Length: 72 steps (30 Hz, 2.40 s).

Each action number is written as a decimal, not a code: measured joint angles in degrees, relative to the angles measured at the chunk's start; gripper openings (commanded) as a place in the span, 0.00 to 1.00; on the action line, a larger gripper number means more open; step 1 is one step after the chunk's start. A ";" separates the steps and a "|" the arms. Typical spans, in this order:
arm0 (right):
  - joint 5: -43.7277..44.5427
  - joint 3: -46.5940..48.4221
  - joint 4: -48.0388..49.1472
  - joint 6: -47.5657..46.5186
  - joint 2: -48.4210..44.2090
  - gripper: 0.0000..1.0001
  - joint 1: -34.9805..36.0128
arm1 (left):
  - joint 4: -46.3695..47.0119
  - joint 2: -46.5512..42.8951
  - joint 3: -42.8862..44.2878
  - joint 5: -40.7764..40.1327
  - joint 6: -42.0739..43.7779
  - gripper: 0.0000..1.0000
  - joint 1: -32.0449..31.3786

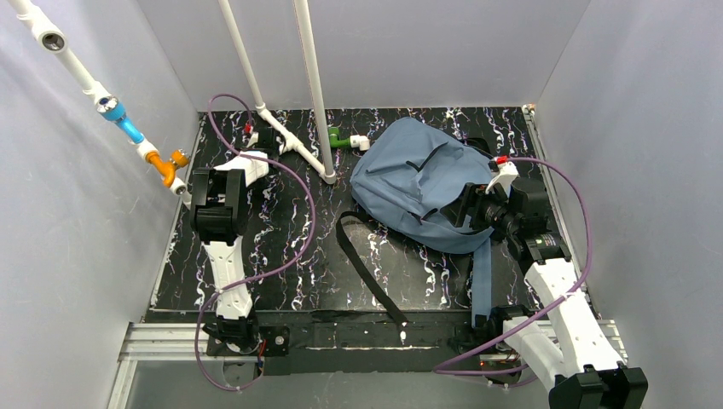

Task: Pack the student bag
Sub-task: Adjust the distractor at the center of the board, then pick up the stationery from the center of the board.

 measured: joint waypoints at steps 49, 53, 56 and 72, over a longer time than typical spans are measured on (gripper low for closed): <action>-0.87 0.00 1.44 0.66 -2.12 0.79 0.00 | 5.38 -26.82 -29.86 31.85 -14.58 0.70 10.67; -0.90 0.00 1.44 0.70 -2.12 0.79 0.00 | 6.58 -26.77 -30.14 33.24 -16.72 0.63 11.37; -0.87 0.00 1.44 0.68 -2.16 0.79 0.00 | 6.97 -26.77 -30.14 34.67 -19.06 0.61 12.83; -0.66 0.00 1.42 0.68 -2.93 0.79 0.00 | 3.48 -24.55 -27.71 34.05 -28.09 0.37 16.63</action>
